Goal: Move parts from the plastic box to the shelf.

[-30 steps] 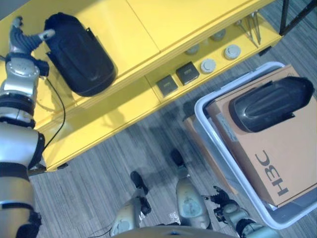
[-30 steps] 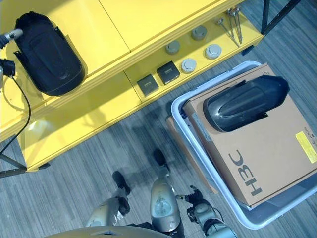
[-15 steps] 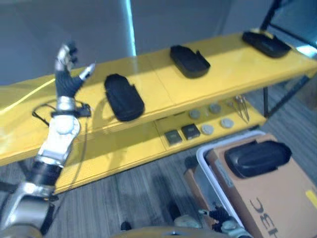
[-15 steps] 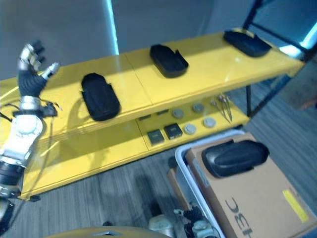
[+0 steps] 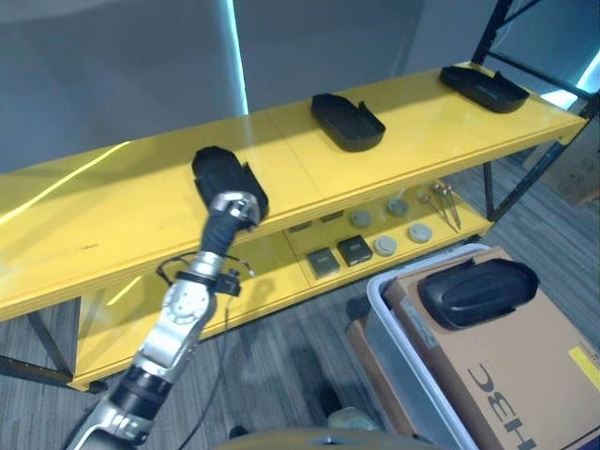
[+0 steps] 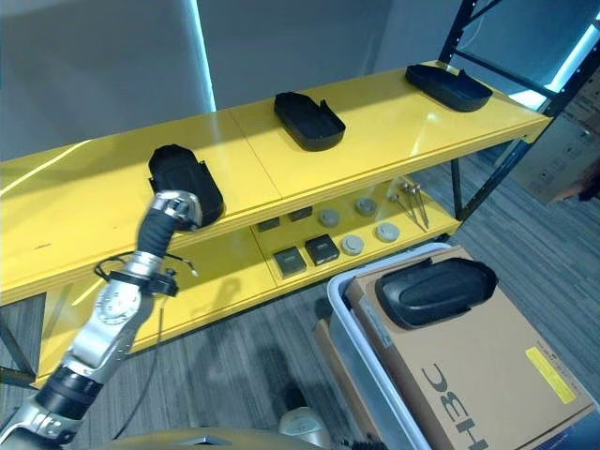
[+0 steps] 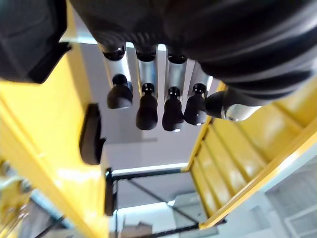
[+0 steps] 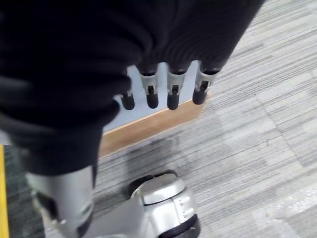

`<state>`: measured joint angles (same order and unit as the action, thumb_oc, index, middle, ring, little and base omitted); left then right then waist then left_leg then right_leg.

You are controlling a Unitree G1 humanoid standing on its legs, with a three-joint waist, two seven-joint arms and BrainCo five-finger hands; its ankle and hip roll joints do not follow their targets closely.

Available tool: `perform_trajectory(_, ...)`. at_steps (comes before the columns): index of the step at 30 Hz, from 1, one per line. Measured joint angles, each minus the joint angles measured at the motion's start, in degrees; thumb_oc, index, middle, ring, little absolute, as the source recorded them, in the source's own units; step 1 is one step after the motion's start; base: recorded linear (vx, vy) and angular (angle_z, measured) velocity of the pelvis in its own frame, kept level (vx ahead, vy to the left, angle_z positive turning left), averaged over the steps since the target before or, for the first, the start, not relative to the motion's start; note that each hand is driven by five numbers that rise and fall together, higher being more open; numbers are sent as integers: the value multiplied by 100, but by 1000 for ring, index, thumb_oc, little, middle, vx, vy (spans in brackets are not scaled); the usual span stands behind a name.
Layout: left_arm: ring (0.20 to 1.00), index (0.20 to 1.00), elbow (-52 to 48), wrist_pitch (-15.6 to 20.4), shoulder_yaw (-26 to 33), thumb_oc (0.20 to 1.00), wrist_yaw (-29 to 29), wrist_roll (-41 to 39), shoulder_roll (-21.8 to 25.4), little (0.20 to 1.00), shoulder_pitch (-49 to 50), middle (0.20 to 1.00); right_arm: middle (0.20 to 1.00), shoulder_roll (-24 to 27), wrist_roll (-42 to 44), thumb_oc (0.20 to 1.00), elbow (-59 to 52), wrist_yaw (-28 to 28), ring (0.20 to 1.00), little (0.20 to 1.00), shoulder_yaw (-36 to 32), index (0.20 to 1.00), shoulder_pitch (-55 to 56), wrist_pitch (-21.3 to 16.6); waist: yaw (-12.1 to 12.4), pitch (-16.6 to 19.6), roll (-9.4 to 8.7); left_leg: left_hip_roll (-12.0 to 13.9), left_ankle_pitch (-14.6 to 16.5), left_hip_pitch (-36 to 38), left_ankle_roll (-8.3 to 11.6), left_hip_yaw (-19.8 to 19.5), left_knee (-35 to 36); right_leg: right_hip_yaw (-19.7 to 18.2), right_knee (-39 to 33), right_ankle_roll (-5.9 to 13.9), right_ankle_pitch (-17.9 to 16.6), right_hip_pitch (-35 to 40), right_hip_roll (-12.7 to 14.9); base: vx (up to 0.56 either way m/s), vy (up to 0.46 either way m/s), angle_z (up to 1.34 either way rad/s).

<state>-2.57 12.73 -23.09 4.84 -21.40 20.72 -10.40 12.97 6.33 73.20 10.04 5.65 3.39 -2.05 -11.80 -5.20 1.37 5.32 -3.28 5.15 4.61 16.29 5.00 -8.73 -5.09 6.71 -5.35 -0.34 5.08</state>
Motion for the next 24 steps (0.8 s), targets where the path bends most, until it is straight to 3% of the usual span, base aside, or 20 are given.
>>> perform_trajectory(4,200,200,1236,-228,-176,200,-13,-96,-276,200,-23,200,1000,84,9,1000,-116,26,1000,1000,92,1000,-183,-27,-145,-115,131,23,1,-104,11,111,0,-57,0,-1,-41,-180,-25,-27,2,-16)
perform_trajectory(8,200,200,1912,-322,-147,200,172,-101,-547,200,-68,200,1000,152,10,1000,-251,65,1000,1000,96,1000,-269,-27,-143,-259,229,33,-22,-165,-13,161,0,-136,0,-7,-48,-274,-42,-13,-4,-7)
perform_trajectory(18,200,200,2147,-291,329,200,958,-106,-601,200,-1209,200,1000,109,237,1000,-248,223,1000,1000,106,1000,-515,-63,-251,-475,281,25,-34,-338,15,252,-1,-160,1,23,-96,-479,-40,8,0,-4)
perform_trajectory(24,200,200,1904,-107,557,200,1137,-103,-593,200,-1310,200,1000,123,235,1000,-248,302,1000,1000,93,1000,-514,-67,-349,-584,303,29,-13,-319,29,274,-1,-164,1,16,-101,-469,-47,23,-8,-2)
